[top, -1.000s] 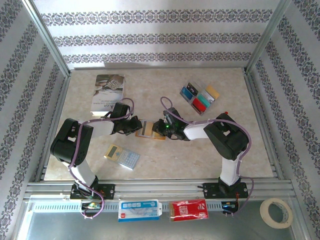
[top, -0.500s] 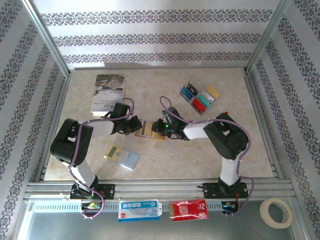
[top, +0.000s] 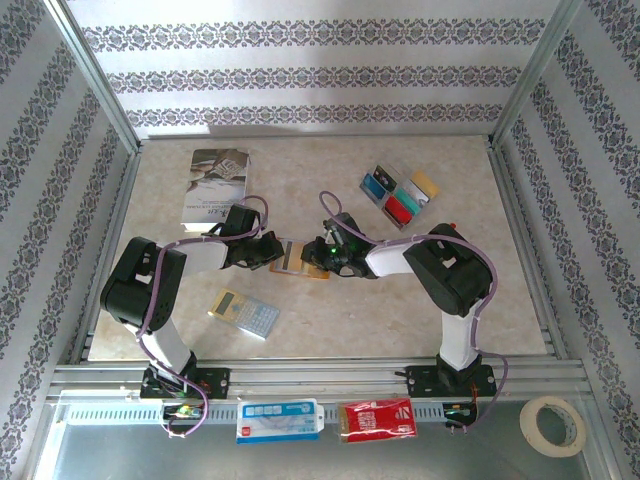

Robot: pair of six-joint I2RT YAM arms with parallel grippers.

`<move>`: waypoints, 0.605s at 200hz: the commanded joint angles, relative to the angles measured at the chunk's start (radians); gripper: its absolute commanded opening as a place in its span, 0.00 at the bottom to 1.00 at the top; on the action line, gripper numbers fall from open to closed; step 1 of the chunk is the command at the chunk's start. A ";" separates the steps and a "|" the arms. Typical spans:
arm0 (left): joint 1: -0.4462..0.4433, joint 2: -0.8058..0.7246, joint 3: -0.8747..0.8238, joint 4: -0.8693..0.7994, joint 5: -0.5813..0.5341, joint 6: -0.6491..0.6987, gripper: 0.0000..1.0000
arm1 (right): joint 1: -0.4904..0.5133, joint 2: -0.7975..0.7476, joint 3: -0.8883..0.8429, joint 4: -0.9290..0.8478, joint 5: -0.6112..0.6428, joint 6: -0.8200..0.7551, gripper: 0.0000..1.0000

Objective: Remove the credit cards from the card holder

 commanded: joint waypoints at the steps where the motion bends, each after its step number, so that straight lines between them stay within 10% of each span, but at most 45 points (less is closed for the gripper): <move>1: 0.003 0.020 -0.029 -0.100 -0.065 0.025 0.07 | -0.001 0.035 0.022 -0.002 -0.023 -0.003 0.18; 121: 0.003 0.009 -0.034 -0.108 -0.072 0.029 0.10 | -0.017 0.004 -0.012 0.055 -0.051 -0.027 0.09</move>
